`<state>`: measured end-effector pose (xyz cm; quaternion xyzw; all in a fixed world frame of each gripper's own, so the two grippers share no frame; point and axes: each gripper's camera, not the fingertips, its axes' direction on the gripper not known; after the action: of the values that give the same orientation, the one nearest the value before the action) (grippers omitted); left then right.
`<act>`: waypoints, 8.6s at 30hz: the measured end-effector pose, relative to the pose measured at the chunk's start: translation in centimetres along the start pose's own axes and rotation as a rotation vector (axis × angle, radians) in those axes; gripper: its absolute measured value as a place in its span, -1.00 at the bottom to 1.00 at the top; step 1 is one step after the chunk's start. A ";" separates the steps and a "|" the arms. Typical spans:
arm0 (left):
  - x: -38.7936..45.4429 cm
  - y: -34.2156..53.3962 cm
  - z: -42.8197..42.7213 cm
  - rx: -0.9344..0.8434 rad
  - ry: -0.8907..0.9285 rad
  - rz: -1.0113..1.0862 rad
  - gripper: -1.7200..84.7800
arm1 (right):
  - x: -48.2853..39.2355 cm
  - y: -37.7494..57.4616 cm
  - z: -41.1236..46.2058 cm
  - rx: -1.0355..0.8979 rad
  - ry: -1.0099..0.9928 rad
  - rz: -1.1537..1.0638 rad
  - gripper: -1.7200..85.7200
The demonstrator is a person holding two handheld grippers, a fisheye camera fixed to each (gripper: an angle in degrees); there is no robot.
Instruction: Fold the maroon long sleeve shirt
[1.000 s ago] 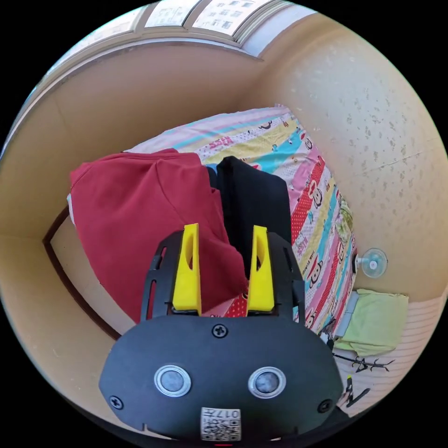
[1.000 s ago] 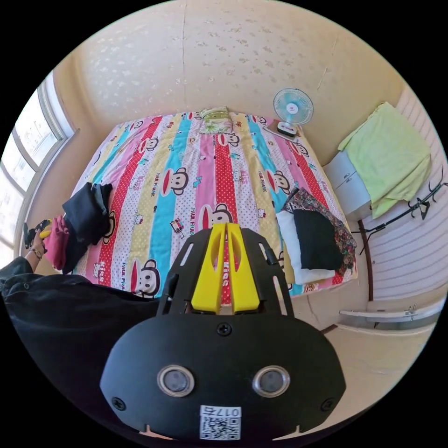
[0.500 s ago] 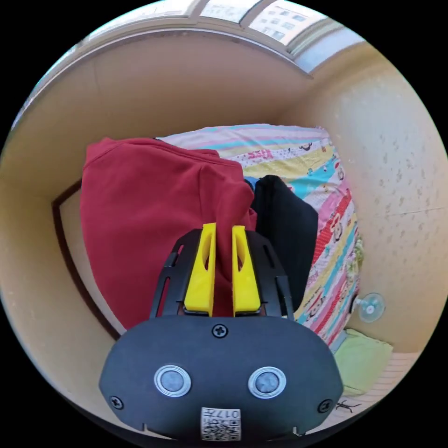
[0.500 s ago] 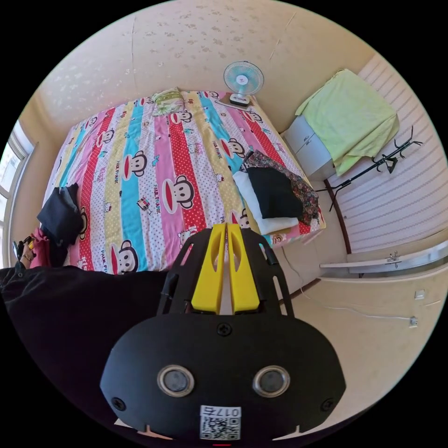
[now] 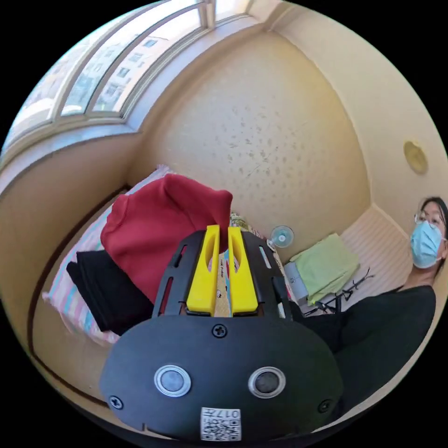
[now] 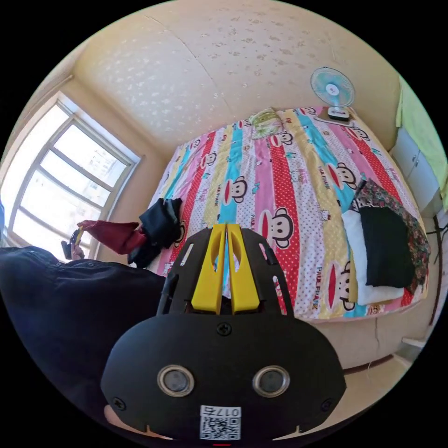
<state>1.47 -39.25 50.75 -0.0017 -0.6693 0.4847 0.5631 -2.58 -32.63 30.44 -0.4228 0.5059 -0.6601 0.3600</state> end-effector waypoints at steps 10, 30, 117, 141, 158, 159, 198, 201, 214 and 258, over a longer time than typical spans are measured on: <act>18.4 1.0 6.4 0.230 1.034 0.707 -0.91 | 6.2 1.1 -5.7 0.166 -0.371 -0.342 -0.95; 41.2 22.5 45.9 -0.185 2.310 0.327 -0.92 | 9.6 8.3 -6.2 0.346 -0.684 -0.578 -0.44; -10.8 29.7 45.1 -0.727 -0.235 -0.228 -0.70 | 10.7 -44.6 11.9 -0.070 -0.528 -0.030 -0.83; -14.7 60.1 11.1 -0.943 -0.229 -0.581 -0.68 | 20.8 -38.7 17.4 -0.829 -0.266 -0.037 -0.67; -12.3 53.5 -7.1 -0.924 -0.223 -0.616 -0.69 | 21.4 -56.6 3.1 -0.550 0.520 0.061 -0.77; -12.2 52.9 -7.9 -0.924 -0.227 -0.616 -0.69 | 20.8 -56.3 3.1 -0.525 0.508 0.064 -0.75; -26.1 40.8 -47.3 0.055 0.065 -1.311 -0.87 | -2.4 -38.6 22.9 -1.055 0.857 -0.394 -0.80; -26.5 35.5 -49.0 0.008 0.019 -1.134 -0.87 | -6.4 -40.1 24.5 -0.842 0.556 -0.435 -0.78; -13.4 17.9 -33.3 -0.003 0.012 -0.468 -0.86 | -7.8 -34.4 35.4 -0.619 -0.042 -0.236 -0.81; -5.0 60.0 -14.9 -0.909 -0.483 -0.665 -0.79 | 20.0 -21.7 12.0 -0.893 -0.095 0.135 -0.73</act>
<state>-18.08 -0.50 6.40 0.0770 -0.8824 -0.0642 0.4596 -0.20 -50.13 56.99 -0.5328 0.7503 -0.3320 0.2073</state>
